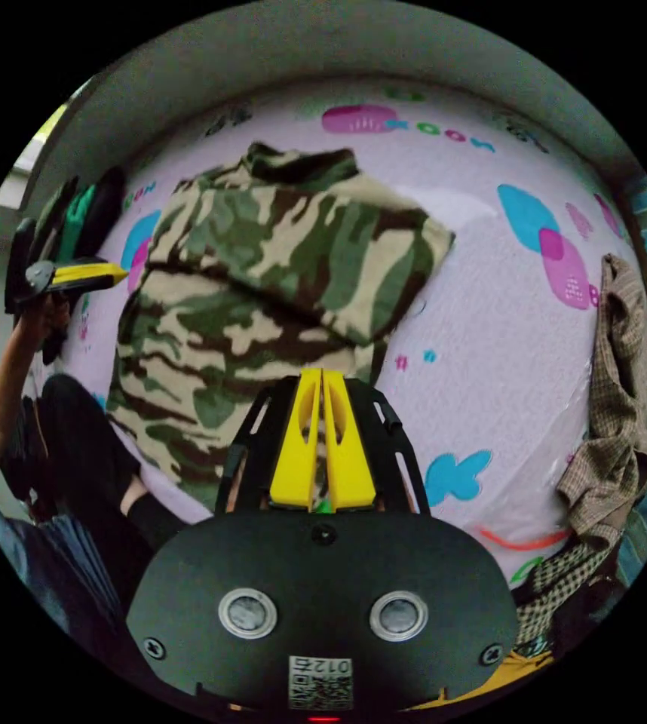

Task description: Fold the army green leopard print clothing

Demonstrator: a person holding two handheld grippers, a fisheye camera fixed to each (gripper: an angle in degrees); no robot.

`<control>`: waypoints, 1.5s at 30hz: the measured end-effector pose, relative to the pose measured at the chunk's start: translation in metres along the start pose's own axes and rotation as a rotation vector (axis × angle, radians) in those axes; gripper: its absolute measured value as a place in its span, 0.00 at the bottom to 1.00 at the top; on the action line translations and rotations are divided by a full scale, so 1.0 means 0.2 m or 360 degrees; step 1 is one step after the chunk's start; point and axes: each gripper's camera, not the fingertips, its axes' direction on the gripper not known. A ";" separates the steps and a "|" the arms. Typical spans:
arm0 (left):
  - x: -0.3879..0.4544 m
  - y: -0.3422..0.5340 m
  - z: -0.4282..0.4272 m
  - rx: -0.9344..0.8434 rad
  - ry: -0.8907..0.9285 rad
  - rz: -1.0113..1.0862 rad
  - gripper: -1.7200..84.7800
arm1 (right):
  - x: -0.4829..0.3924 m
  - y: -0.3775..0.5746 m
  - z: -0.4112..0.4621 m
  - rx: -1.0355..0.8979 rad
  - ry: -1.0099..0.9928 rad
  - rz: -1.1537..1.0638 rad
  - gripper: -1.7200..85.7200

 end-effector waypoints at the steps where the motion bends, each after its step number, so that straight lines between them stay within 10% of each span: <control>1: 0.02 0.02 0.02 -0.0039 -0.0015 0.0030 0.02 | -0.02 0.04 0.03 -0.0061 0.0011 -0.0021 0.01; 23: 0.06 0.05 0.22 -0.0484 0.0076 0.0083 0.02 | -0.09 0.12 0.29 -0.0787 -0.0072 -0.0053 0.01; 45: 0.13 -0.06 0.48 -0.0768 0.0065 0.0075 0.03 | 0.04 0.30 0.45 -0.0713 -0.0140 -0.0015 0.05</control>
